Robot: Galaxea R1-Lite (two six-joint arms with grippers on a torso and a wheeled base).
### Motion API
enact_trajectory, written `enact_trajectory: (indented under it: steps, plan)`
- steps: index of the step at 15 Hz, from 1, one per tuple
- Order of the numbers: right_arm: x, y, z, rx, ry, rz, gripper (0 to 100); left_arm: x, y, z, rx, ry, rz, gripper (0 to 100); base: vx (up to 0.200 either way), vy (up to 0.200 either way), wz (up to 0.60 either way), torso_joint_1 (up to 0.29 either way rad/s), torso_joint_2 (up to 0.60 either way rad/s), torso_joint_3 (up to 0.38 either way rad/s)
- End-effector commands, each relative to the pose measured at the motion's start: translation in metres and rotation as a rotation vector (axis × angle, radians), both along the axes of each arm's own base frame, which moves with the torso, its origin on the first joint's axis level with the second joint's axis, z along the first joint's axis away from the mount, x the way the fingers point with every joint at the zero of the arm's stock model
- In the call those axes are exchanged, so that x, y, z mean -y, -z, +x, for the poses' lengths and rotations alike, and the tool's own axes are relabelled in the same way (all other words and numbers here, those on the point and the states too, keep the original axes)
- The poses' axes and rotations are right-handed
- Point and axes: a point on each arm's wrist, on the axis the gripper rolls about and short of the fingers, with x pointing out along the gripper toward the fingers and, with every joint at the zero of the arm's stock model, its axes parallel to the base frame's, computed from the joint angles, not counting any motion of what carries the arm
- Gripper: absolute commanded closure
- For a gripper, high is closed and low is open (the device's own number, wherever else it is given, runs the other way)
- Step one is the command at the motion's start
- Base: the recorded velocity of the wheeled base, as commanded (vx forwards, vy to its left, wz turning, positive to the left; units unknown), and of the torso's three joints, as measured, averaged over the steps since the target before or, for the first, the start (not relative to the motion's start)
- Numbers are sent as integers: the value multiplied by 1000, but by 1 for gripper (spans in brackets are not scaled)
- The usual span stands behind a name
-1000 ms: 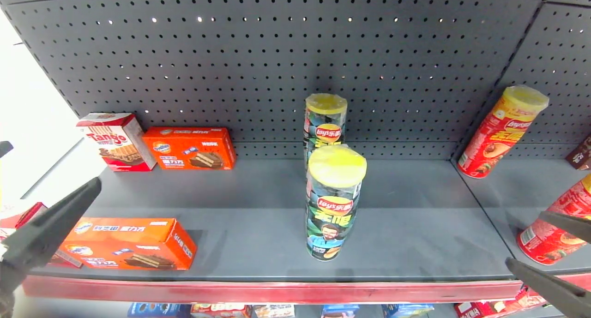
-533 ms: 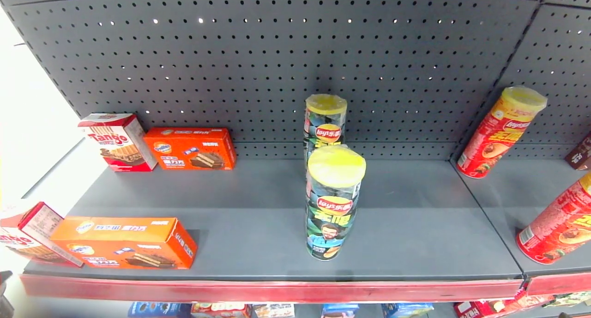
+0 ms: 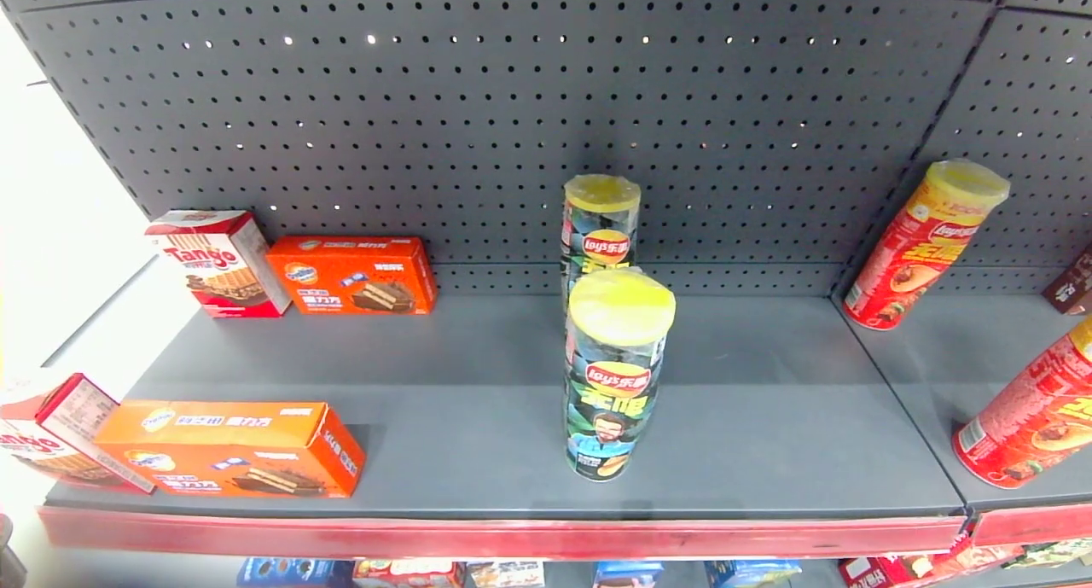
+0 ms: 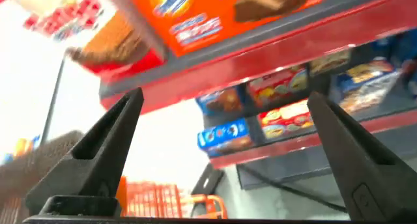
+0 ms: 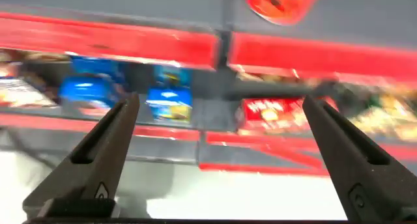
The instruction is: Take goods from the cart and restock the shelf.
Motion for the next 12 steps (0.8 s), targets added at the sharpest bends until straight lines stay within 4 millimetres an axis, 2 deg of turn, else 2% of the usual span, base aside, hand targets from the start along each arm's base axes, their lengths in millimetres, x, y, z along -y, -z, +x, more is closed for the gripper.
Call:
enact_trajectory:
  steps: [1,3,7,10,11,12]
  plan:
    - [0,0,-8,78,140,24,0,0,3,-2,0,-136,-35,0,0,0,0,0,0,0]
    - [-2,2,-20,229,167,75,0,0,3,-6,48,-161,-43,0,0,0,0,0,0,0]
    - [-1,1,-20,239,194,74,0,-1,3,-10,95,-149,-74,0,0,0,0,0,0,0]
    - [-2,4,-22,263,12,80,0,-1,4,-14,140,-106,-123,0,0,0,0,0,0,0]
    - [-1,4,-22,263,11,80,0,-1,4,-14,140,-104,-123,0,0,0,0,0,0,0]
    - [-2,4,-22,266,14,80,0,1,4,-14,136,-20,-132,0,0,0,0,0,0,0]
